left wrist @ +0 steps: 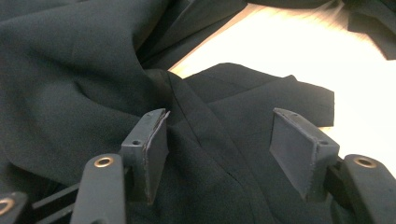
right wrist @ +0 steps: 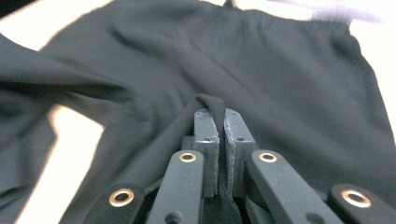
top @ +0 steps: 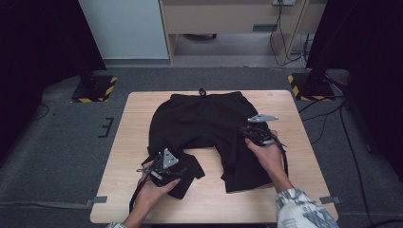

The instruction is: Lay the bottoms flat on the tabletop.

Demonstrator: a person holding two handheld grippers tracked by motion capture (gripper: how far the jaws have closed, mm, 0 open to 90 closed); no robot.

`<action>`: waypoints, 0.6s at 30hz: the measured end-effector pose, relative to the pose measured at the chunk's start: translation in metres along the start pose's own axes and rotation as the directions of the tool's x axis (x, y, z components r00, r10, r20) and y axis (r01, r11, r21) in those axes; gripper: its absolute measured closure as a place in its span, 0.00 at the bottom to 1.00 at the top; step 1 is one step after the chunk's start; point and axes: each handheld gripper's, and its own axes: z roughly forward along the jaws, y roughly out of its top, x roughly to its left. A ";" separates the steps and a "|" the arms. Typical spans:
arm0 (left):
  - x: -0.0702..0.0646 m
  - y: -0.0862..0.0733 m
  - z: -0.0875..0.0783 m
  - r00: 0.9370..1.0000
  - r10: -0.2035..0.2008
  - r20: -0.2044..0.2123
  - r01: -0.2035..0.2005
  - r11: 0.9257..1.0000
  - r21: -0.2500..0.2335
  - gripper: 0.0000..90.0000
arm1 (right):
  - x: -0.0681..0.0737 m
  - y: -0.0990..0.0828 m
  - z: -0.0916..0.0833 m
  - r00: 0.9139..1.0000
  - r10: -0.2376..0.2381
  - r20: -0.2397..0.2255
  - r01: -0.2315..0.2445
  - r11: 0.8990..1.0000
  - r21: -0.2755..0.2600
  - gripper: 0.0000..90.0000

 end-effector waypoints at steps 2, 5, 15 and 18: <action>0.000 0.000 0.000 1.000 -0.001 0.002 0.001 1.000 -0.002 0.40 | -0.003 -0.006 0.024 1.000 0.009 0.021 -0.011 0.998 0.066 0.96; 0.001 0.001 0.002 1.000 -0.004 0.007 0.004 1.000 -0.005 0.40 | -0.007 -0.016 0.047 0.999 0.011 0.051 -0.017 0.992 0.126 0.94; 0.000 0.003 0.002 1.000 0.000 0.022 0.001 0.999 -0.035 0.40 | -0.013 -0.016 0.008 0.999 0.017 0.046 -0.020 0.997 0.072 0.42; 0.000 0.006 0.000 1.000 -0.005 0.028 0.006 0.998 -0.058 0.40 | -0.014 -0.026 -0.026 0.998 0.007 0.055 -0.009 1.000 0.021 0.38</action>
